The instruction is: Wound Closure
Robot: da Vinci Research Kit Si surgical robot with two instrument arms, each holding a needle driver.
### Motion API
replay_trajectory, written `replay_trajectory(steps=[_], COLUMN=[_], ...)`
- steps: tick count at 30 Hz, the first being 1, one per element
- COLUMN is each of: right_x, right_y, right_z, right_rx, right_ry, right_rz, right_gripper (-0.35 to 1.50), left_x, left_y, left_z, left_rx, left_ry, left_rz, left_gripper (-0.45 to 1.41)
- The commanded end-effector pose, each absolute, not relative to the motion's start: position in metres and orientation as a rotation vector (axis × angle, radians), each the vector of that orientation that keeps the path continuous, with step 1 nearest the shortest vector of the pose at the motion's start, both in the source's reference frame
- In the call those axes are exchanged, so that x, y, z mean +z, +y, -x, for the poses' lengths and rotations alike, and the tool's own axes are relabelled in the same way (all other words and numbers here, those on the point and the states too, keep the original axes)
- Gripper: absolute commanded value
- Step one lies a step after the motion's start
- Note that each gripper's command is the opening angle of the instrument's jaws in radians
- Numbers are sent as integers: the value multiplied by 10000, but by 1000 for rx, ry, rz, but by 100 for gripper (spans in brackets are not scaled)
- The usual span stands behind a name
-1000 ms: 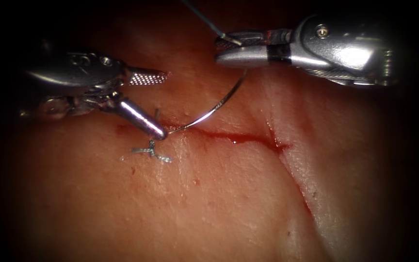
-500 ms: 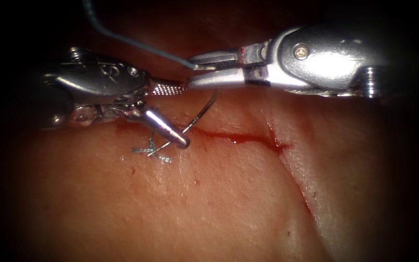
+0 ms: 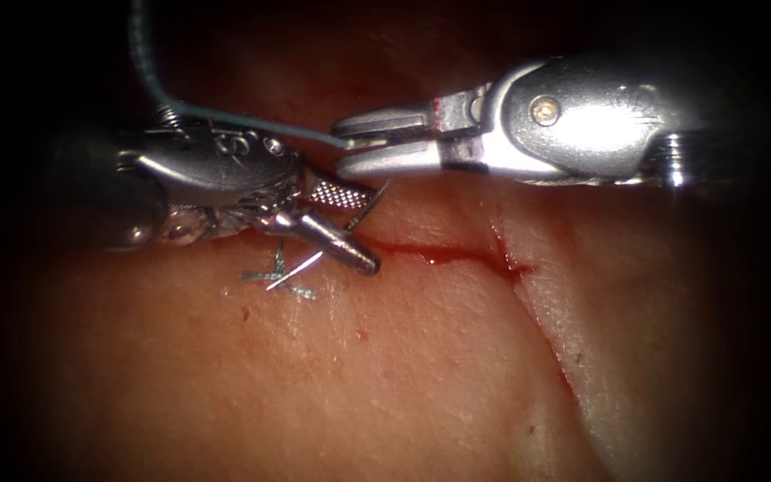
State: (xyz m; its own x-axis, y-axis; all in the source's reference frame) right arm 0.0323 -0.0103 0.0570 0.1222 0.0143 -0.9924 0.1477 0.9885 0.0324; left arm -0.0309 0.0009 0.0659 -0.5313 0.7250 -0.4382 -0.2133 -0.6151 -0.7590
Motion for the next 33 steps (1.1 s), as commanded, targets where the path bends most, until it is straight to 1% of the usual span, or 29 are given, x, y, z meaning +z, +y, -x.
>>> replay_trajectory(steps=[1,3,4,5,8,9,13,14,16,18,19,21,29,33], right_x=[574,575,576,576,577,578,580,581,581,580,580,579,566,557], right_y=[-104,-105,-106,-106,-106,-105,-101,-99,-98,-95,-94,-93,-95,-104], right_z=[-329,-329,-329,-329,-328,-327,-321,-319,-318,-317,-316,-316,-311,-313], right_rx=[-107,-110,-111,-112,-109,-104,-17,8,73,128,154,208,347,444], right_ry=[1451,1452,1453,1453,1450,1445,1412,1397,1364,1335,1321,1295,1198,1126], right_rz=[-131,-131,-131,-131,-127,-121,-140,-130,-117,-100,-93,-81,4,88], right_gripper=[-35,-35,-35,-35,-35,-35,-35,-18,41,94,111,125,125,115], left_x=[664,662,661,659,653,652,646,645,643,641,640,639,635,635], left_y=[8,6,5,3,-1,-1,-2,-2,-1,0,1,2,3,3], left_z=[313,312,312,312,313,314,315,315,315,315,315,314,309,307], left_rx=[2167,2173,2176,2182,2159,2142,2048,2044,2007,1980,1960,1927,1831,1804], left_ry=[-898,-929,-939,-953,-990,-1007,-1025,-1020,-1020,-1011,-1011,-1001,-934,-895], left_rz=[1043,1051,1055,1061,1041,1026,938,931,915,917,911,910,940,950], left_gripper=[7,2,-5,-20,-42,-45,-45,-45,-45,-45,-45,-45,-45,-45])
